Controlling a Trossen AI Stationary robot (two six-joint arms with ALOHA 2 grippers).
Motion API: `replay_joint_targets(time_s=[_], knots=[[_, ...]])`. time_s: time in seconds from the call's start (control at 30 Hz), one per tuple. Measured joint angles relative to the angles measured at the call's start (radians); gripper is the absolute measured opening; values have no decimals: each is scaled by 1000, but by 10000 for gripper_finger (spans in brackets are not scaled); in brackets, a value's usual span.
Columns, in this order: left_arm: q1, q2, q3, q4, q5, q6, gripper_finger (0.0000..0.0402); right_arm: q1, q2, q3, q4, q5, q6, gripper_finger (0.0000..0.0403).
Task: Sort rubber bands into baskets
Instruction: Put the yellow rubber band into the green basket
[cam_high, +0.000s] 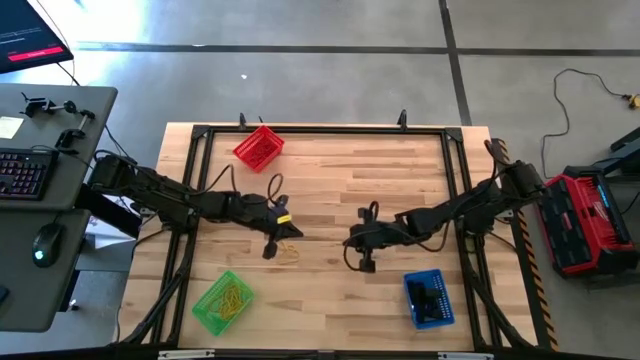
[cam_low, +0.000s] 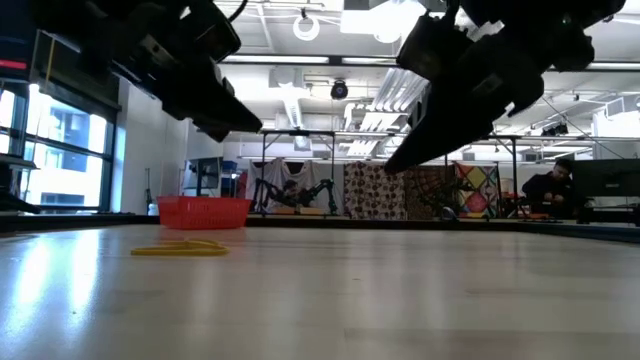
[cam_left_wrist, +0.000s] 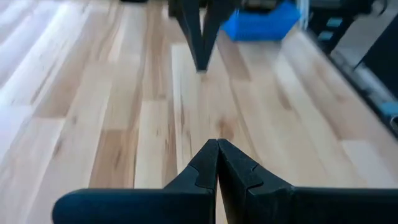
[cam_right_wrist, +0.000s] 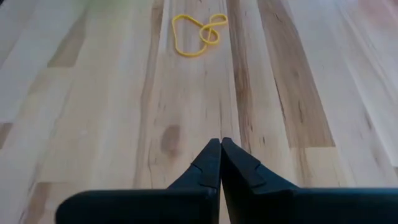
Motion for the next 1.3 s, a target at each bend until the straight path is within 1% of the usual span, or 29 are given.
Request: replay_joint_targets(time_s=[0.07, 0.17, 0.27, 0.37, 0.43, 0.57, 0.63, 0.7, 0.8, 1.07, 1.3], knots=[[-15, 0, 23, -67, -26, 0, 1, -3, 0, -8, 1, 5, 2, 0], [-42, 0, 52, -115, -63, 0, 7, -3, 0, -9, 0, 17, 4, 0], [-74, 0, 66, -151, -66, -8, 20, -1, 0, -9, 2, 22, 7, 0], [-107, 0, 70, -173, -69, -43, 40, 0, 0, -9, 5, 53, 9, 0], [-129, 0, 70, -209, -104, -62, 55, 0, 0, -9, 7, 68, 9, 0], [-169, 0, 70, -302, -207, -63, 80, 0, 0, -9, 14, 75, 28, 0], [-179, 0, 70, -342, -237, -83, 90, 0, 0, -9, 16, 75, 35, 0], [-183, 10, 70, -355, -245, -116, 97, 0, 0, -9, 15, 75, 35, 0], [-183, 42, 70, -354, -242, -138, 101, 0, 0, -9, 29, 74, 35, 0], [-181, 167, 70, -347, -242, -123, 102, 3, 0, -8, 73, 74, 51, 0], [-181, 194, 69, -349, -272, -133, 102, 30, 0, -8, 83, 85, 53, 0]])
